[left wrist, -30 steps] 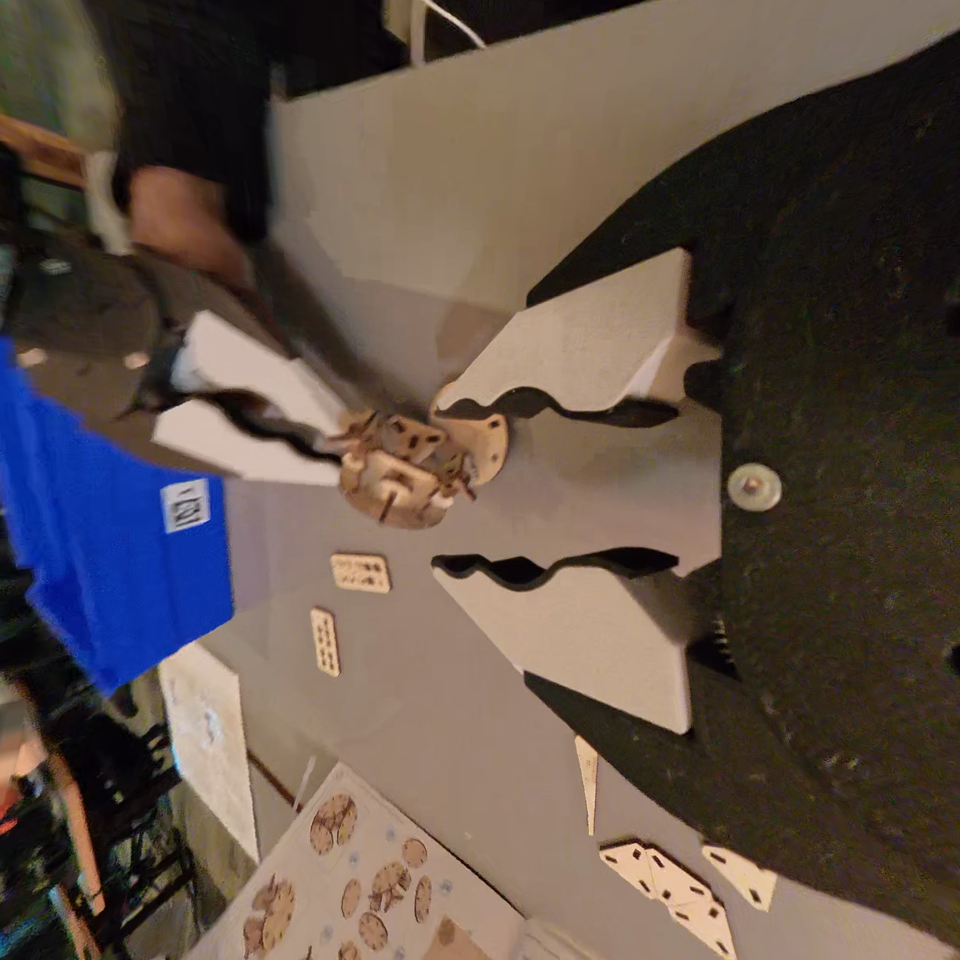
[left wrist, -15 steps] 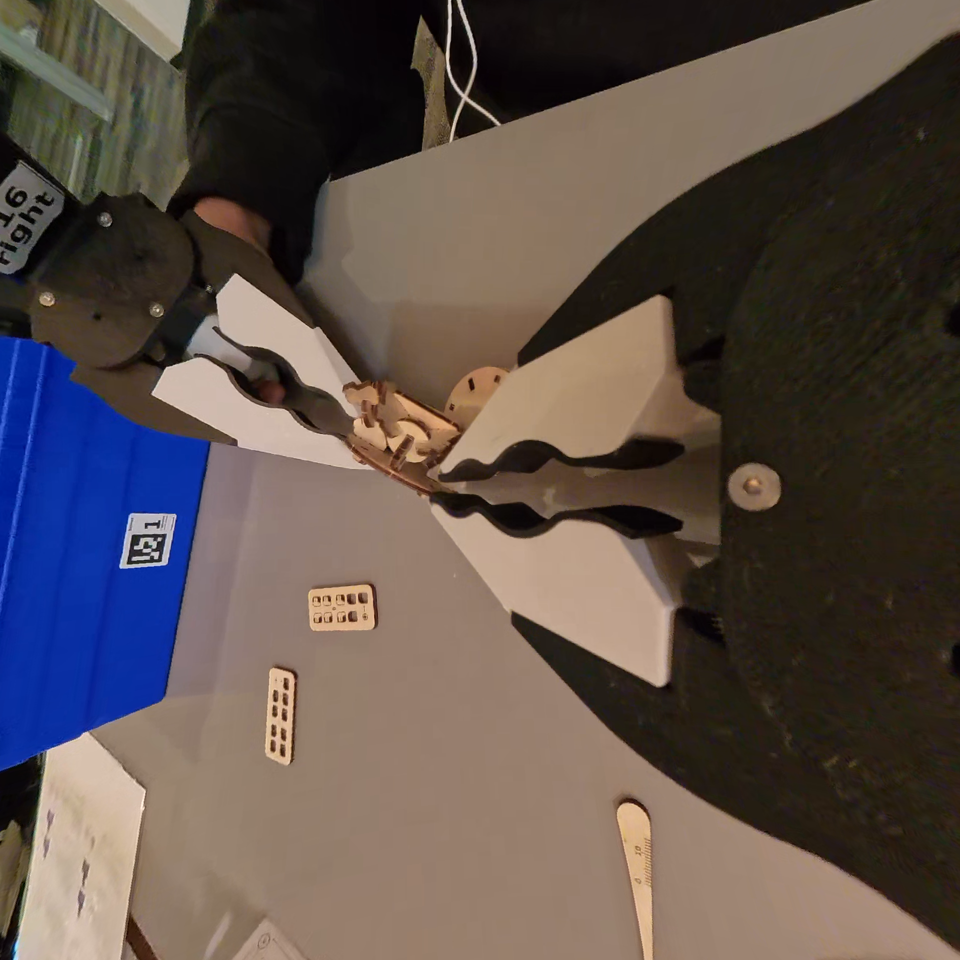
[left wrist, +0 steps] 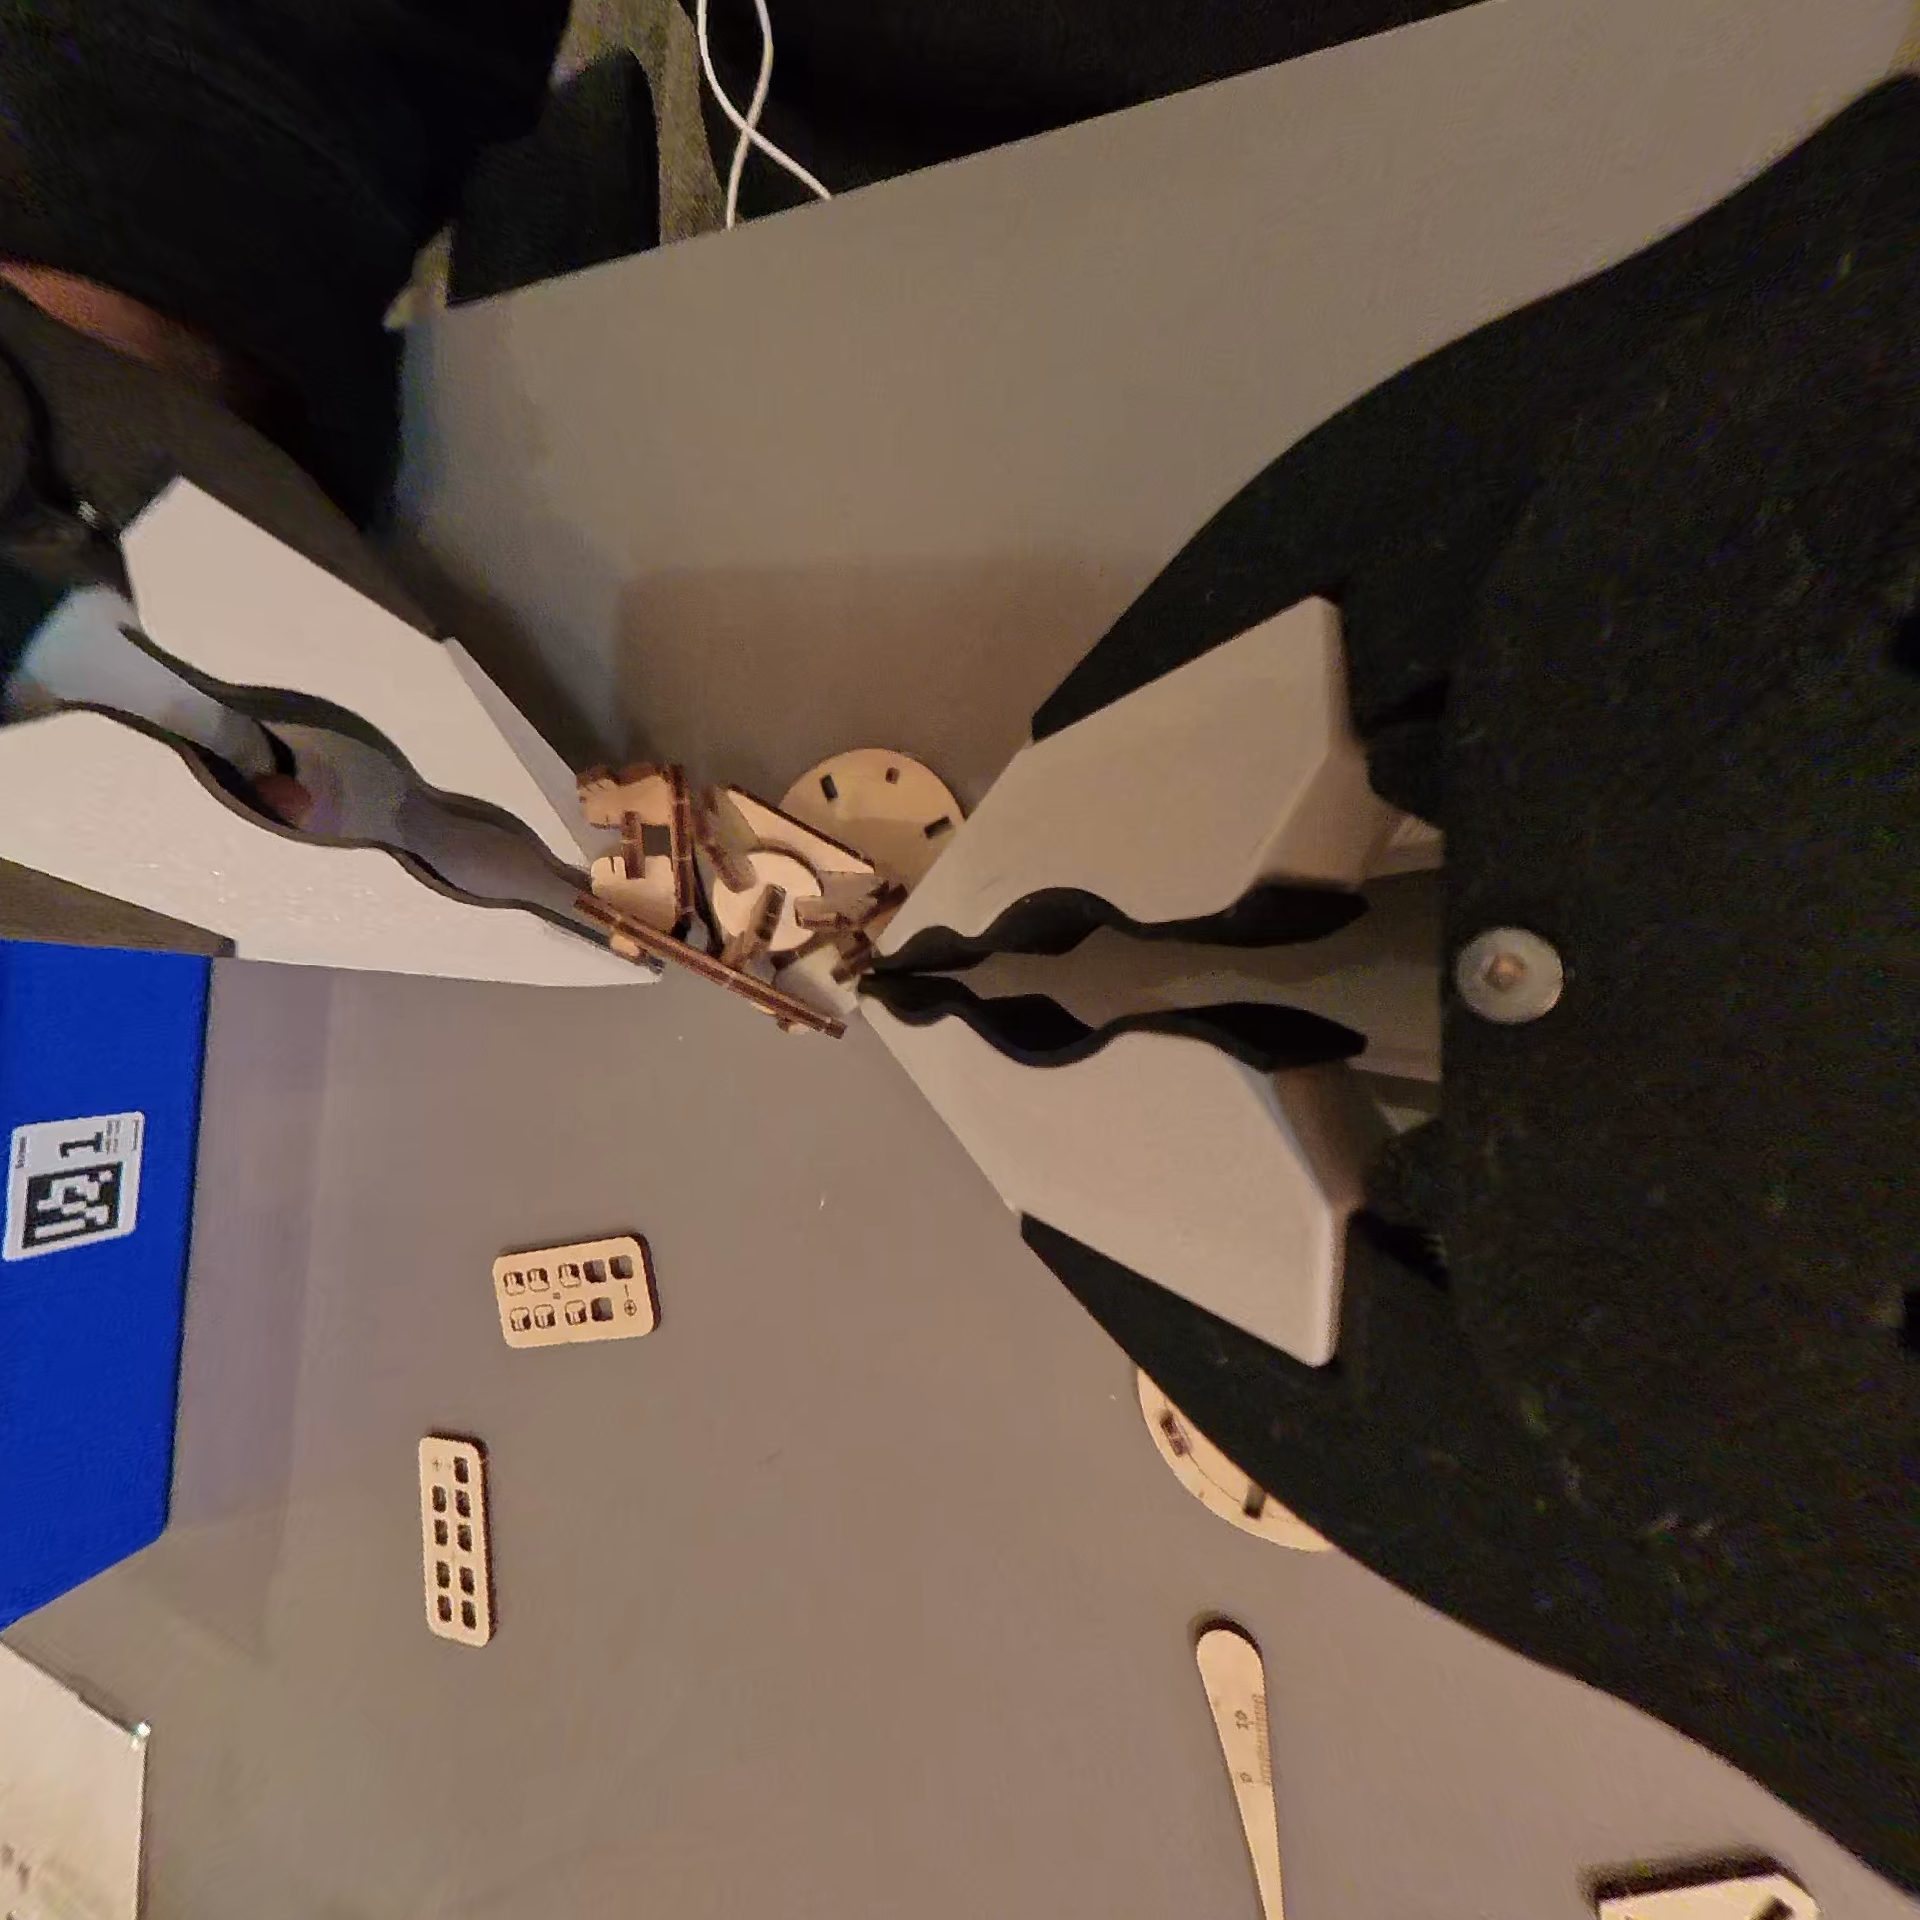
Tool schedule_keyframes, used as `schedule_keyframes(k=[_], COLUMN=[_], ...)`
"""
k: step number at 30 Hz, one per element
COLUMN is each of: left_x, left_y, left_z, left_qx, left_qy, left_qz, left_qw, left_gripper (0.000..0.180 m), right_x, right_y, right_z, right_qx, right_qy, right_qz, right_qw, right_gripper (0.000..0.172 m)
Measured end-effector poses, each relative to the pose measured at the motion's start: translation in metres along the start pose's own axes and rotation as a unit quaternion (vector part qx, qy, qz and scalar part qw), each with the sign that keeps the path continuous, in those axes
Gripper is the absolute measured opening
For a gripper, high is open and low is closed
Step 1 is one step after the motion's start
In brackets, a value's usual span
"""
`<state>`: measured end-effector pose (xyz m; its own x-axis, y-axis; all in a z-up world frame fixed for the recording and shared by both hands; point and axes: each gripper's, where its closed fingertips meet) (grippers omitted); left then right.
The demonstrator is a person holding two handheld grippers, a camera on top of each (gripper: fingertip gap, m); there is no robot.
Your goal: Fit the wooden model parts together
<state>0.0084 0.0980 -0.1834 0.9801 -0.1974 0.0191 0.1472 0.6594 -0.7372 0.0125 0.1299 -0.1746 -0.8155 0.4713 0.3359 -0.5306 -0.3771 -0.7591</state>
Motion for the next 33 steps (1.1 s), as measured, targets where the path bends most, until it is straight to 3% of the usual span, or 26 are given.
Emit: schedule_keyframes(k=[9,25,31,33], left_x=[-0.003,-0.004,0.011,0.009], left_y=[0.000,-0.005,-0.008,-0.004], left_z=[-0.003,-0.005,-0.011,-0.011], left_qx=[-0.005,-0.002,-0.009,-0.016], left_qy=[-0.009,-0.017,-0.009,0.002], left_qz=[0.000,0.001,-0.052,-0.030], left_qw=[1.000,1.000,0.999,0.999], left_gripper=[0.000,0.000,0.005,0.006], right_x=[-0.002,-0.001,-0.001,-0.002], right_y=[0.001,0.001,0.001,0.000], right_z=[0.000,-0.001,-0.004,-0.006], right_qx=[-0.038,-0.023,-0.029,-0.030], right_qy=[-0.008,0.013,0.014,0.013], right_qz=[-0.007,0.007,0.005,0.004], right_qw=[0.999,1.000,0.999,0.999], right_gripper=[0.004,0.004,0.004,0.004])
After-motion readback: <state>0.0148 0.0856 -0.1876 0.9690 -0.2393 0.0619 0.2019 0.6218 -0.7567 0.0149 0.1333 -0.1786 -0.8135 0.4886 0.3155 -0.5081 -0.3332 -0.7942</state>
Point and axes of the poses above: each gripper's, where its closed fingertips meet, y out along the fingers, z out of its top, x = y × z across the jaws, and after that the axes turned 13 degrees about -x, right-handed
